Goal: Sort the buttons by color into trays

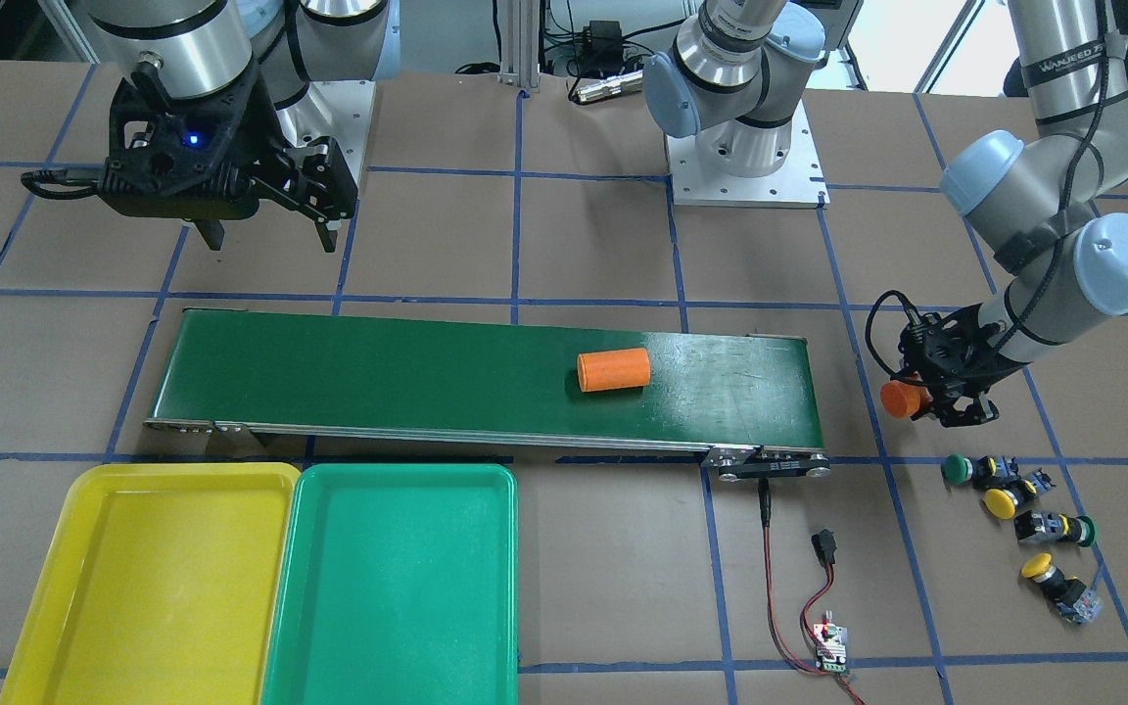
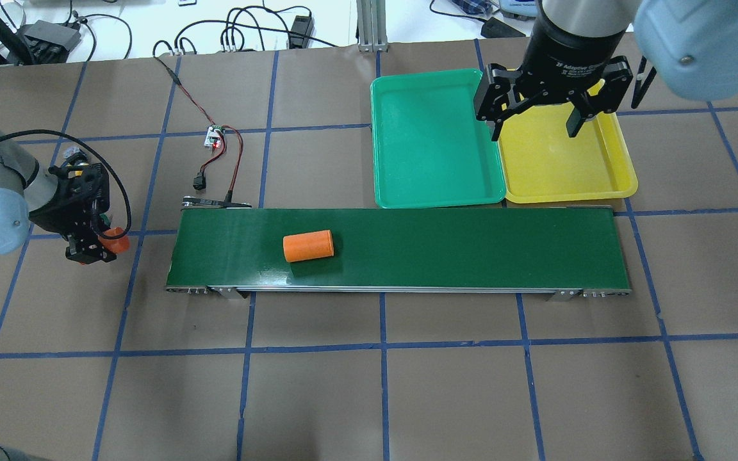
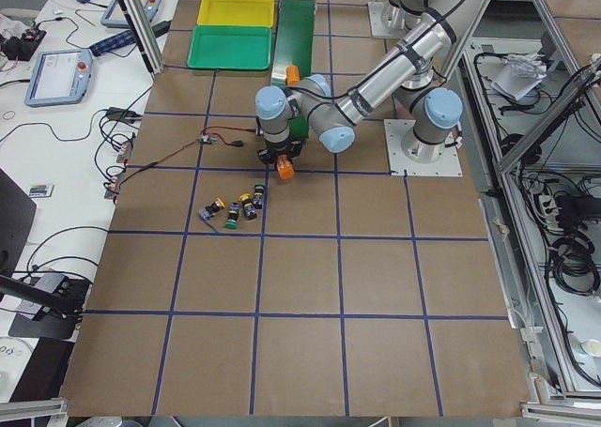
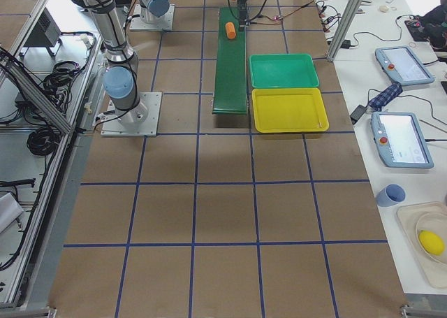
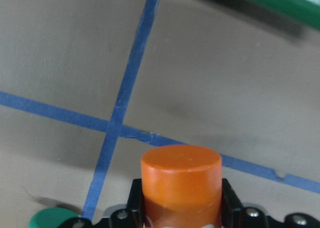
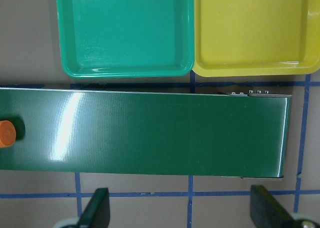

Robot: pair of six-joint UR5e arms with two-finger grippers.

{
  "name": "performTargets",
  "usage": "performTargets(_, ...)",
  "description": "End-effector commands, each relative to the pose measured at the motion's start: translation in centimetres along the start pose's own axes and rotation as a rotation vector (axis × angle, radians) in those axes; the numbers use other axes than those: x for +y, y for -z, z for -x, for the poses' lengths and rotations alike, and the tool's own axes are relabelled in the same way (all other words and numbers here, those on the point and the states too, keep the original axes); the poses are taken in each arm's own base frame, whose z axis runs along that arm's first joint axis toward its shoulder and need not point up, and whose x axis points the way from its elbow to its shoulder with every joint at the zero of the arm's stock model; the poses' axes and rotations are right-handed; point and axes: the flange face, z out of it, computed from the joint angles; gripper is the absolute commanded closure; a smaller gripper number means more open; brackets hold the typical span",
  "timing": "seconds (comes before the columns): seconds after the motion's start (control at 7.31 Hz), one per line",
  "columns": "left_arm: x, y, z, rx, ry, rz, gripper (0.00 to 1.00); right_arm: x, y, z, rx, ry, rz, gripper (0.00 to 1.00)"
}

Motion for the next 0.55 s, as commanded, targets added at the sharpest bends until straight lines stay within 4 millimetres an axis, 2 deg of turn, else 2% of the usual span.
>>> performTargets(0.0,-9.2,4.3,-3.8,-0.038,-0.130,0.010,1.00,0.1,0.1,0.0,-0.001,-0.005,-0.002,0.00)
performTargets(0.14,-15.2,4.0,-6.7,-0.038,-0.198,0.004,1.00,0.1,0.1,0.0,-0.001,-0.005,-0.002,0.00)
performTargets(0.27,-18.4,3.6,-8.4,-0.037,-0.185,0.014,1.00,0.1,0.1,0.0,-0.001,-0.005,-0.002,0.00)
performTargets(0.41,-18.7,2.5,-9.1,-0.016,-0.184,0.014,1.00,0.1,0.0,0.1,-0.001,-0.005,0.001,0.00)
